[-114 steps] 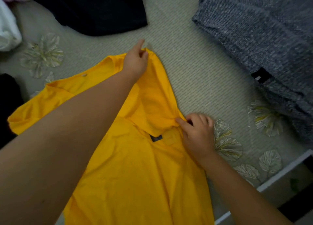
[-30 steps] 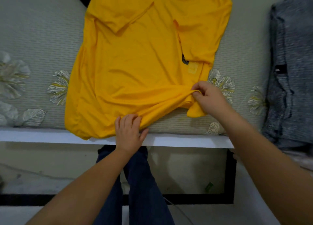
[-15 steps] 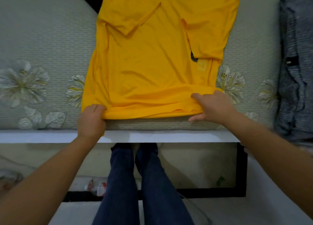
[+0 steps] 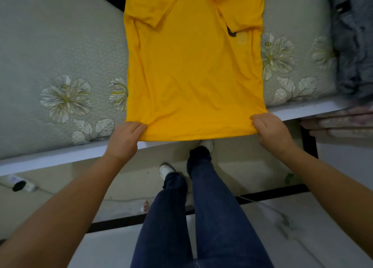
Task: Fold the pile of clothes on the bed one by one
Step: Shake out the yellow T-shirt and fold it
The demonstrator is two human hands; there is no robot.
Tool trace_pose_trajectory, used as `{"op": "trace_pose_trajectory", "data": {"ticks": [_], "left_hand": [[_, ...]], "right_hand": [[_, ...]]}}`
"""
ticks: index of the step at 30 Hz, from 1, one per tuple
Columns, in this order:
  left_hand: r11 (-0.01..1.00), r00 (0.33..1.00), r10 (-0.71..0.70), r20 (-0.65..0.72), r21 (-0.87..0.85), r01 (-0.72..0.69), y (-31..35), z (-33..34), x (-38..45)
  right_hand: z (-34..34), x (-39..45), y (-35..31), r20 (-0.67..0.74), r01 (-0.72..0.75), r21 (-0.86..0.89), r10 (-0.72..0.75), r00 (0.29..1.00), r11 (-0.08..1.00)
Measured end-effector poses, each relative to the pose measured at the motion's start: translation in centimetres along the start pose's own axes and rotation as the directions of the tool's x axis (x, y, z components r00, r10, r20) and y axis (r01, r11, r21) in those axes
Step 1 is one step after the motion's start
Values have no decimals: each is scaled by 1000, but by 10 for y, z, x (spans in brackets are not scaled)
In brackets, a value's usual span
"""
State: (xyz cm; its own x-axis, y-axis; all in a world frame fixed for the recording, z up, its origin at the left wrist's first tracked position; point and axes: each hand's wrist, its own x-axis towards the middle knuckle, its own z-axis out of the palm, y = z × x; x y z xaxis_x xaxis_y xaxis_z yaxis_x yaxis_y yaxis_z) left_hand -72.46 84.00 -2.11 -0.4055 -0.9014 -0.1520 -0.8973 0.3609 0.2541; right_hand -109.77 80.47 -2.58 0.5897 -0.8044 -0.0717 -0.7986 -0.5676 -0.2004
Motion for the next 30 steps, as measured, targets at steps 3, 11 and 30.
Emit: {"op": "trace_pose_trajectory", "data": {"ticks": [3, 11, 30], "left_hand": [[997, 999, 36, 26, 66, -38, -4, -4, -21], [992, 836, -126, 534, 51, 117, -5, 2, -80], [958, 960, -261, 104, 148, 245, -40, -83, 77]], "right_hand": [[1, -20, -23, 50, -17, -19, 18, 999, 1000], [8, -57, -60, 743, -124, -132, 181, 645, 983], [-71, 61, 22, 132, -596, 47, 587, 799, 801]]}}
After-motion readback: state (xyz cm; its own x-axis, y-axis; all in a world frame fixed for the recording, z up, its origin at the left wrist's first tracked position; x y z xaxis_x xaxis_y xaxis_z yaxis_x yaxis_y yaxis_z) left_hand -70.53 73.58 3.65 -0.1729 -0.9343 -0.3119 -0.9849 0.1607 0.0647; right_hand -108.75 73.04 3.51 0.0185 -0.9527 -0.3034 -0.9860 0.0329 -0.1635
